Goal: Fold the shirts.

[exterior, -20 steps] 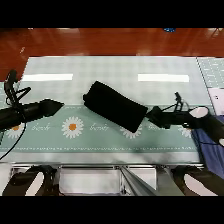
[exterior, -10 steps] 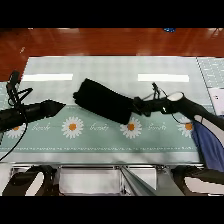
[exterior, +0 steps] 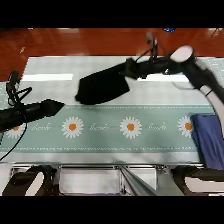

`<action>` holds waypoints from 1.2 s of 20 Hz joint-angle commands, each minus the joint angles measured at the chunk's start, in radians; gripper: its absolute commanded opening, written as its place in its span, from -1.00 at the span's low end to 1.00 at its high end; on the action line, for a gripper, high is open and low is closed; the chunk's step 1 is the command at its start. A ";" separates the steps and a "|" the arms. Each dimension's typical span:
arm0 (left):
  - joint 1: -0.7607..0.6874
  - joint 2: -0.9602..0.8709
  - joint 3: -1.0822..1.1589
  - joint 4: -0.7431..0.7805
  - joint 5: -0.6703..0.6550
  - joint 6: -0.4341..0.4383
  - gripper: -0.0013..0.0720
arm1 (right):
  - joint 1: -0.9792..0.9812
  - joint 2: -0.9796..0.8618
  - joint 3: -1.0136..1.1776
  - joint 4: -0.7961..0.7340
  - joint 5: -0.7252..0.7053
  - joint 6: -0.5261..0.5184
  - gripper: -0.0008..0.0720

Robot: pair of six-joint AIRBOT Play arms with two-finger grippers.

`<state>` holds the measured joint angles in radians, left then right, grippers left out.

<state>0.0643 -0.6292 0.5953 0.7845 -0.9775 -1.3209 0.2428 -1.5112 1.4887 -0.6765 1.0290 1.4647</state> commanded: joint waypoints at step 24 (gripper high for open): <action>0.000 -0.010 0.000 -0.072 0.218 0.003 -0.91 | -1.171 0.377 0.246 -0.526 0.830 0.227 -0.90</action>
<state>0.0643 -0.6327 0.5949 0.7166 -0.8082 -1.3174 -0.8383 -1.1954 1.8442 -1.0958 1.7245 1.6844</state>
